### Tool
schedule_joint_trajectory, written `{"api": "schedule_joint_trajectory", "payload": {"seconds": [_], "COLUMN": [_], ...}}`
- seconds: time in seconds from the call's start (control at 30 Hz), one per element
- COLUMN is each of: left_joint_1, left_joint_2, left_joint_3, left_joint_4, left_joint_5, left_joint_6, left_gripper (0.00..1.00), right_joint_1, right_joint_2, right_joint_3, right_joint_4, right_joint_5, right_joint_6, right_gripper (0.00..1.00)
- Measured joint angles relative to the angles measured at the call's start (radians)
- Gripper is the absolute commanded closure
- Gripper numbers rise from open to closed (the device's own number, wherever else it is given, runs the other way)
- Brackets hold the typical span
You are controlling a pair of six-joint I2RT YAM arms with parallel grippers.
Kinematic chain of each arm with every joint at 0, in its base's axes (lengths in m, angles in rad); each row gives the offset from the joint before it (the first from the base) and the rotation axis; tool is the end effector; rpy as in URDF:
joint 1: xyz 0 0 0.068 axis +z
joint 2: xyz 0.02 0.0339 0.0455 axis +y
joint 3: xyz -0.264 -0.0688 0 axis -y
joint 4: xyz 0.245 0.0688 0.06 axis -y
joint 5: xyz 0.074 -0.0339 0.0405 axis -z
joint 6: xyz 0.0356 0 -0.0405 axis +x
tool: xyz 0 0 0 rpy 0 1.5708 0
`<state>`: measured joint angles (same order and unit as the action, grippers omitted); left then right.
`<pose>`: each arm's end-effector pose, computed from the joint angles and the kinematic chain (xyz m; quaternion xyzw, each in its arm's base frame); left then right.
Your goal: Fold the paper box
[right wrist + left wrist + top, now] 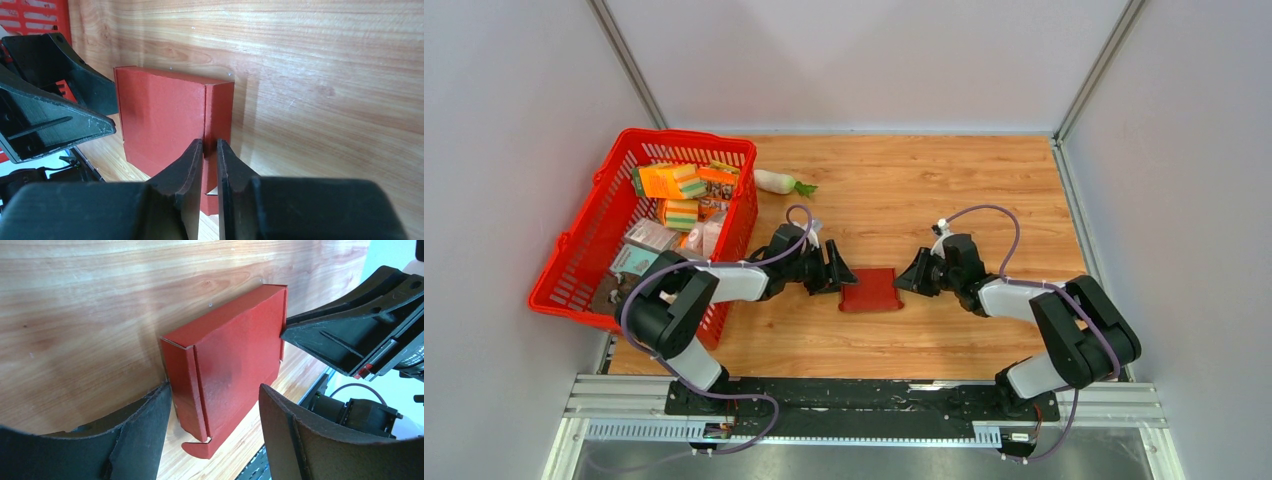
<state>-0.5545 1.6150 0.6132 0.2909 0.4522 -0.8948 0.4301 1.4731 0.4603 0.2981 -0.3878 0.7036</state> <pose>0.2422 -0.1683 0.1340 -0.0579 0.8889 -0.4218 0.1691 0.2268 0.1188 0.1301 0.0425 0.8953 0.3666 0.2495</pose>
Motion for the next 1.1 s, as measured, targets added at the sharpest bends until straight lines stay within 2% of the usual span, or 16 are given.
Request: {"api": "schedule_joint_trajectory", "payload": {"seconds": [0.23, 0.47, 0.63, 0.87, 1.03, 1.1], "left_joint_1": [-0.029, -0.041, -0.054, -0.058, -0.059, -0.06], "left_joint_2": [0.003, 0.008, -0.016, -0.09, -0.071, -0.046], "left_joint_3": [0.002, 0.003, -0.001, -0.044, -0.044, -0.044], "left_joint_4": [0.011, 0.022, 0.001, -0.039, 0.006, 0.043], "left_joint_5": [-0.019, -0.029, -0.076, -0.14, -0.121, -0.108], "left_joint_6": [-0.015, -0.041, -0.051, -0.07, -0.09, -0.106], "left_gripper": [0.26, 0.3, 0.21, 0.19, 0.24, 0.32], "right_joint_1": [-0.02, -0.04, -0.063, -0.086, -0.099, -0.1], "right_joint_2": [0.01, 0.021, 0.027, 0.048, 0.051, 0.051], "right_joint_3": [-0.007, -0.013, -0.019, -0.022, -0.031, -0.031], "right_joint_4": [0.026, 0.051, 0.067, 0.091, 0.112, 0.113], "right_joint_5": [-0.008, -0.015, -0.032, -0.072, -0.083, -0.084], "right_joint_6": [0.017, 0.034, 0.05, 0.067, 0.074, 0.074], "right_gripper": [0.86, 0.88, 0.88, 0.88, 0.88, 0.88]}}
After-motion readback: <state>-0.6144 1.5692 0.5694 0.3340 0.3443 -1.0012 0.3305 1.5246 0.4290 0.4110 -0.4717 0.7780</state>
